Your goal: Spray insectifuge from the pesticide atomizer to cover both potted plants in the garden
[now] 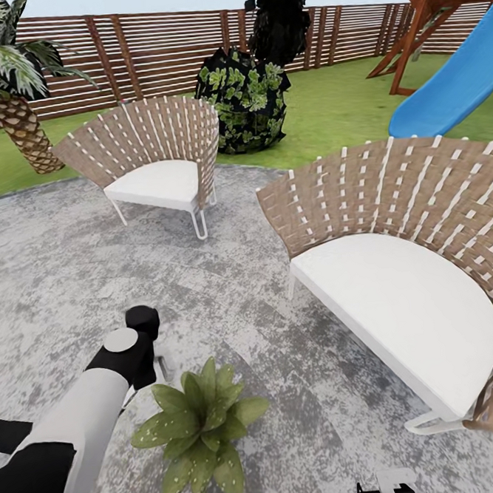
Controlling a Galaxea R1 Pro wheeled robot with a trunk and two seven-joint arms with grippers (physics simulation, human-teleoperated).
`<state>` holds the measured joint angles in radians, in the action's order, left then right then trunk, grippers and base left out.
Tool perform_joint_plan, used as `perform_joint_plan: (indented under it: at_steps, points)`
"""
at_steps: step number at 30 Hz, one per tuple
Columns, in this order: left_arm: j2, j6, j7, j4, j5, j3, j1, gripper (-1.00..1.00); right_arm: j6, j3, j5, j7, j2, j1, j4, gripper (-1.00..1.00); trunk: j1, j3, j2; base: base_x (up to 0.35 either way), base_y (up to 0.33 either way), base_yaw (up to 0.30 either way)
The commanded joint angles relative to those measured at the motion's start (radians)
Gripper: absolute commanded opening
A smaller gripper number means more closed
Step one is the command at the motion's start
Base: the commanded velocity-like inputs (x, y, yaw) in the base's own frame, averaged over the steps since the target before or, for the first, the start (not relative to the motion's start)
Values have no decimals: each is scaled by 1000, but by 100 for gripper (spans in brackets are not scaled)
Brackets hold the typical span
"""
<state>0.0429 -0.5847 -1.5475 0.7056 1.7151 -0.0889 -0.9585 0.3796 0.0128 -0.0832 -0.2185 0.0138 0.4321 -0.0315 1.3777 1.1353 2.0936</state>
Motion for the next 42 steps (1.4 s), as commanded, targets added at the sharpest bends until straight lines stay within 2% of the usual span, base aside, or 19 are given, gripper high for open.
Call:
perform_joint_plan:
  at_steps: [1, 8, 13, 20, 22, 27, 36, 37, 40, 42]
  points:
    - [1, -12, -7, 0, 3, -4, 0, -100, 1, 1, -9, -7, 0, 0, 1, 100, 0, 0, 0, 0, 0, 123]
    - [5, -20, -6, 7, 0, 2, 0, -100, 1, 1, -9, -7, 0, 0, 1, 100, 0, -7, 0, -53, 0, 184]
    - [4, -20, -2, 10, 1, 66, 0, -100, 1, 1, -9, -7, 0, 0, 1, 100, 0, -12, 0, -306, 0, 183]
    - [4, -19, -2, 11, 1, 79, -1, -100, 1, 0, -9, -6, 7, 0, 1, 100, 0, -13, 0, -336, 0, 31]
    - [5, -20, -2, 25, 1, 92, -2, -100, 1, 0, -9, -5, 12, 0, 1, 100, 0, -13, 0, -337, 0, 1]
    - [15, -21, -4, 59, 2, 101, -2, -100, 1, 0, -9, -6, 12, 0, 1, 100, 0, -13, 0, -337, 0, 0]
    - [19, -20, -8, 61, -1, 131, -1, -100, 1, 0, -9, -6, 8, 0, 1, 100, 0, -13, 0, -337, 0, 0]
    - [26, -19, -7, 56, -8, 161, -1, -100, 1, 1, -9, -6, 8, 0, 1, 100, 0, -13, 0, -337, 0, 0]
    - [33, -11, -1, 52, -43, 290, 1, -100, 1, 1, -9, -6, 8, 0, 1, 100, 0, -13, 0, -337, 0, 0]
    - [36, 8, 7, 55, -91, 400, 34, -100, 1, 1, -9, -6, 8, 0, 1, 100, 0, -13, 0, -337, 0, 0]
